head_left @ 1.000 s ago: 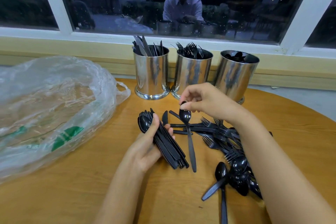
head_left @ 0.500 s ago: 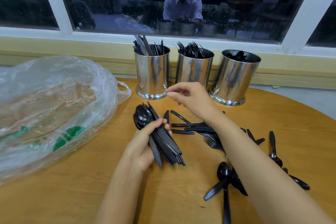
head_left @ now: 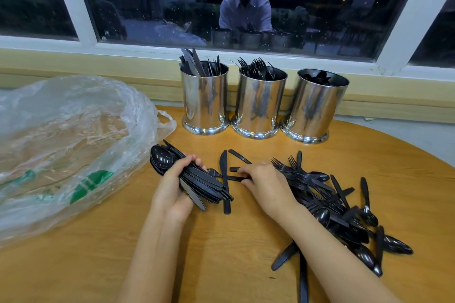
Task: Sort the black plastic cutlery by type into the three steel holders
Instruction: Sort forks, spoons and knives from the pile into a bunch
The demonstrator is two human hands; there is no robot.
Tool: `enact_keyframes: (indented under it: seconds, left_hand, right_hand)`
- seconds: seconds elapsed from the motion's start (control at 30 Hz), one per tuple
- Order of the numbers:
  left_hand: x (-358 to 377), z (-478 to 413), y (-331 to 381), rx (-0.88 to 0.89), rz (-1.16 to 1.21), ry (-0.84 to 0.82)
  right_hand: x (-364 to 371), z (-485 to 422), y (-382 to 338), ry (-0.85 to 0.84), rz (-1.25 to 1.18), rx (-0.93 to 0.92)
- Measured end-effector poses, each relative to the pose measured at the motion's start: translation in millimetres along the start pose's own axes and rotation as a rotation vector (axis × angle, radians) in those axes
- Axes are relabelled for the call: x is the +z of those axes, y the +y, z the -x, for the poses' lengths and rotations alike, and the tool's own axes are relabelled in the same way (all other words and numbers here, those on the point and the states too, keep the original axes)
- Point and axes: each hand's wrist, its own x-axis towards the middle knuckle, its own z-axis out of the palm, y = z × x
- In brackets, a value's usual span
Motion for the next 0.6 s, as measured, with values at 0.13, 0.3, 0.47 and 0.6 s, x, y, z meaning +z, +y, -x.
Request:
enact_keyframes:
  seconds: [0.13,0.3,0.47,0.6]
  left_hand:
    - [2.6,1.8,-1.8,-0.017,0.013,0.015]
    - [2.8,2.8,-4.3,-0.031,0.006,0.025]
    - [4.4,2.8,-6.9,-0.044,0.004,0.034]
    - [3.7,2.1,-8.6,-0.064,-0.011,0.026]
  right_hand:
    - [-2.6,1.0,1.0,-0.002,0.098,-0.046]
    - [-11.7,3.6,3.3,0.004,0.090,0.020]
    - [-21.7,-0.1,10.3,0.087,0.042,0.108]
    - [-19.1,-6.8,26.1,0.179,-0.003,0.131]
